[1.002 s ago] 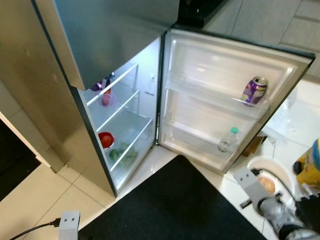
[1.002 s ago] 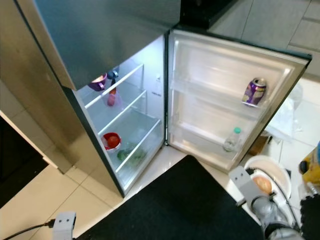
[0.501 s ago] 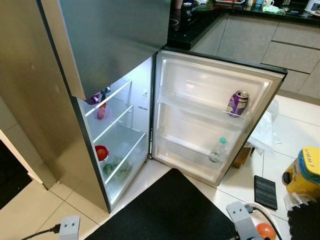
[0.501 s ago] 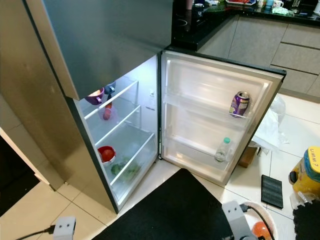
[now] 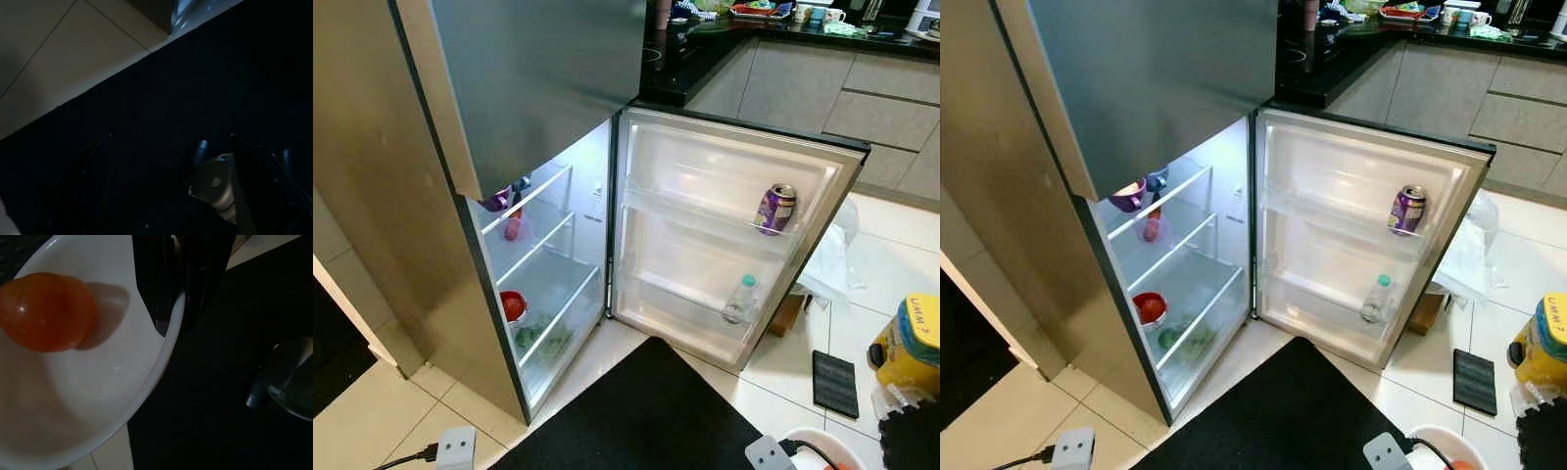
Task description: Restocking fridge
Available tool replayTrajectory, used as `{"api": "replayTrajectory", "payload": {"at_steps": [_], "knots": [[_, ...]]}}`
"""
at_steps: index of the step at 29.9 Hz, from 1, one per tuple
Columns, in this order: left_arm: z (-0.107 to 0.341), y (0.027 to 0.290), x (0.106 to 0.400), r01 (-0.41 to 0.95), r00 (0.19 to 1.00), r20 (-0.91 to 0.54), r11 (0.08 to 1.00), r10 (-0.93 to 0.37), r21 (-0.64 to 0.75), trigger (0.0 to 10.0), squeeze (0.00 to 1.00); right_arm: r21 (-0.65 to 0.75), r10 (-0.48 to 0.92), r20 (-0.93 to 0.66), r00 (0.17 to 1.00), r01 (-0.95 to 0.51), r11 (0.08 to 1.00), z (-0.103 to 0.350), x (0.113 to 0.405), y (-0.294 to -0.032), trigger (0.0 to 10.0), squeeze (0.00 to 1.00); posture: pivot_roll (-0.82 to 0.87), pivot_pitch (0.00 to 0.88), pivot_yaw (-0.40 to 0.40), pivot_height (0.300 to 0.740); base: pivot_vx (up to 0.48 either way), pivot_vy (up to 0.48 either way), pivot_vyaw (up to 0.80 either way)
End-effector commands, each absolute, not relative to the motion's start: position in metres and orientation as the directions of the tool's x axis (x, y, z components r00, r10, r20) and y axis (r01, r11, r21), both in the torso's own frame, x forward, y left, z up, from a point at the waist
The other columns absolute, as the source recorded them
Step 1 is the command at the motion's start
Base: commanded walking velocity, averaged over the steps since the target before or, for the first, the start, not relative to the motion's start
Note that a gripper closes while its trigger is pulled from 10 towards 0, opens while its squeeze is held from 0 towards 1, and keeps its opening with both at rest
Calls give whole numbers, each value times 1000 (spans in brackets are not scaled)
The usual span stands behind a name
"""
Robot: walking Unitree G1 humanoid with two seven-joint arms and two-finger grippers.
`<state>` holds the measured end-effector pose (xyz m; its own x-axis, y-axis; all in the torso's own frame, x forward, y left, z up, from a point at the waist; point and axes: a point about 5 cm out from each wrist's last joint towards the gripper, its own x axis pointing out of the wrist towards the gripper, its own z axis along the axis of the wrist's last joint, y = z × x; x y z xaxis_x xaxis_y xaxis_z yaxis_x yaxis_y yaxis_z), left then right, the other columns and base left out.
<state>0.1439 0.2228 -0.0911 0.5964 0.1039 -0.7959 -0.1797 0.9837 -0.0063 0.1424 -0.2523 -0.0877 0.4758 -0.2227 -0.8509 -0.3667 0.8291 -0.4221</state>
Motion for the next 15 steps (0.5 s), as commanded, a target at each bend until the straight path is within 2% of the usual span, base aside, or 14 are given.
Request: {"api": "replayTrajectory", "payload": {"at_steps": [1, 2, 15], "knots": [[-92, 216, 144, -176, 595, -799, 984, 81, -31, 10000, 0, -443, -229, -837, 498, -369, 817, -85, 147, -254, 10000, 0, 66, 0, -48, 740, 0, 0, 0], [-93, 216, 144, -170, 595, -799, 985, 80, -28, 10000, 0, -423, -213, -844, 493, -367, 828, -86, 148, -252, 10000, 0, 66, 0, -48, 740, 0, 0, 0], [-95, 216, 137, -179, 579, -813, 983, 63, -52, 10000, 0, -377, -156, -860, 486, -399, 836, -88, 150, -241, 10000, 0, 74, 0, -52, 740, 0, 0, 800]]}}
